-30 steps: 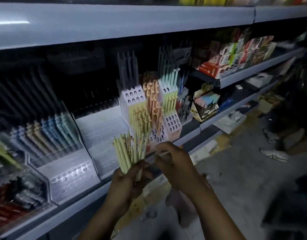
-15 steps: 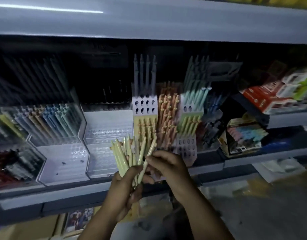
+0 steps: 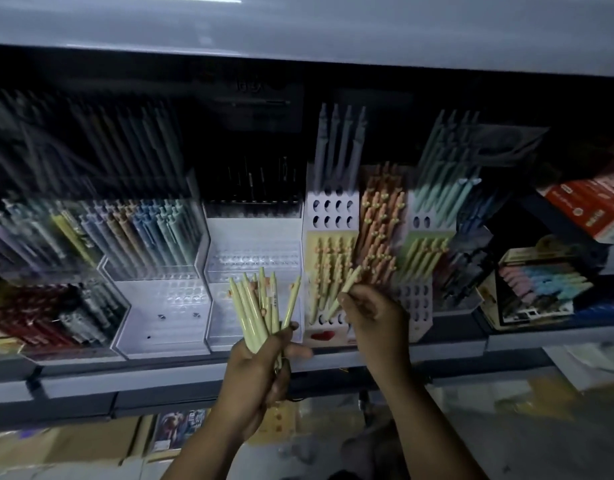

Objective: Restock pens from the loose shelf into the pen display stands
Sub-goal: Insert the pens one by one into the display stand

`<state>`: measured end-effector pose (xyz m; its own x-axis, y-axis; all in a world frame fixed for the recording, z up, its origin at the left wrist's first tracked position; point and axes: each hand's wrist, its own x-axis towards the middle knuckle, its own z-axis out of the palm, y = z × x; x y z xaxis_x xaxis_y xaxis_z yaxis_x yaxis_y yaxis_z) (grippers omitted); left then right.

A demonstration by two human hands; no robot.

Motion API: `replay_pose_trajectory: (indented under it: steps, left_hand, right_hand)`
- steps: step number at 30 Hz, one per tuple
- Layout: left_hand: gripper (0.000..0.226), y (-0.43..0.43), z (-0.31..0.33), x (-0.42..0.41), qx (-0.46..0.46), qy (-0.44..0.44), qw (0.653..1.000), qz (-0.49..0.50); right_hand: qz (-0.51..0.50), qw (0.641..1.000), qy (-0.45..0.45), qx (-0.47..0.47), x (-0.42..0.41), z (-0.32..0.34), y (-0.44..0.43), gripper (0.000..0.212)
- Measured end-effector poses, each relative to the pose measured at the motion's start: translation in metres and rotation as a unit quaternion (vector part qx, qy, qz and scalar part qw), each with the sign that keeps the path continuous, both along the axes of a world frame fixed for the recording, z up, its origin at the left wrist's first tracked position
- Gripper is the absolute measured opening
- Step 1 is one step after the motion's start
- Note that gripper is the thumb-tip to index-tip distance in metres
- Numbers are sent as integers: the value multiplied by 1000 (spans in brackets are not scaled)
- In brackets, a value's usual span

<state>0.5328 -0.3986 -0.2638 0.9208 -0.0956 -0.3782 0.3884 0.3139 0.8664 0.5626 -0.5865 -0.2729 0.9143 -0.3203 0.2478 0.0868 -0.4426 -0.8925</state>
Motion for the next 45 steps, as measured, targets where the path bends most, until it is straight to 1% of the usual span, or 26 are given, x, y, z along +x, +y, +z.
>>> replay_pose_trajectory:
  steps: [2,9,15,19,21,24,29,32,36,39,45]
  left_hand:
    - [32,3,-3,2,-1,-2,1000,-5]
    - [28,11,-13,3,12,-3,1000,-9]
    - [34,6,-18,8,-27,13,999,-27]
    - [35,5,-16,9,-12,-18,998,-51]
    - [39,4,-15,10,-14,-19,998,-51]
    - [42,5,-14,12,-31,9,999,-36]
    - [24,4,-12,15,-105,36,994,-20]
    - [29,2,-8,15,-113,32,992,-35]
    - [26,0,-6,15,-114,33,992,-47]
    - [30,0,-10,17,-122,33,992,-29]
    - [29,2,-12,16,-123,35,992,-22]
  right_hand:
    - [2,1000,-12,-23,2,-10,3,20]
    - [3,995,-11,-94,9,-26,5,25]
    - [20,992,10,-128,15,-38,4,21]
    - [18,989,8,-144,16,-44,5,12]
    - [12,990,10,-141,18,-46,7,8]
    - [15,987,20,-161,22,-50,6,11]
    - [19,982,30,-186,22,-54,6,13]
    - [15,977,31,-209,21,-55,6,17]
    - [9,977,15,-213,19,-54,6,18]
    - [9,976,7,-219,20,-54,6,21]
    - [8,978,13,-209,22,-60,5,15]
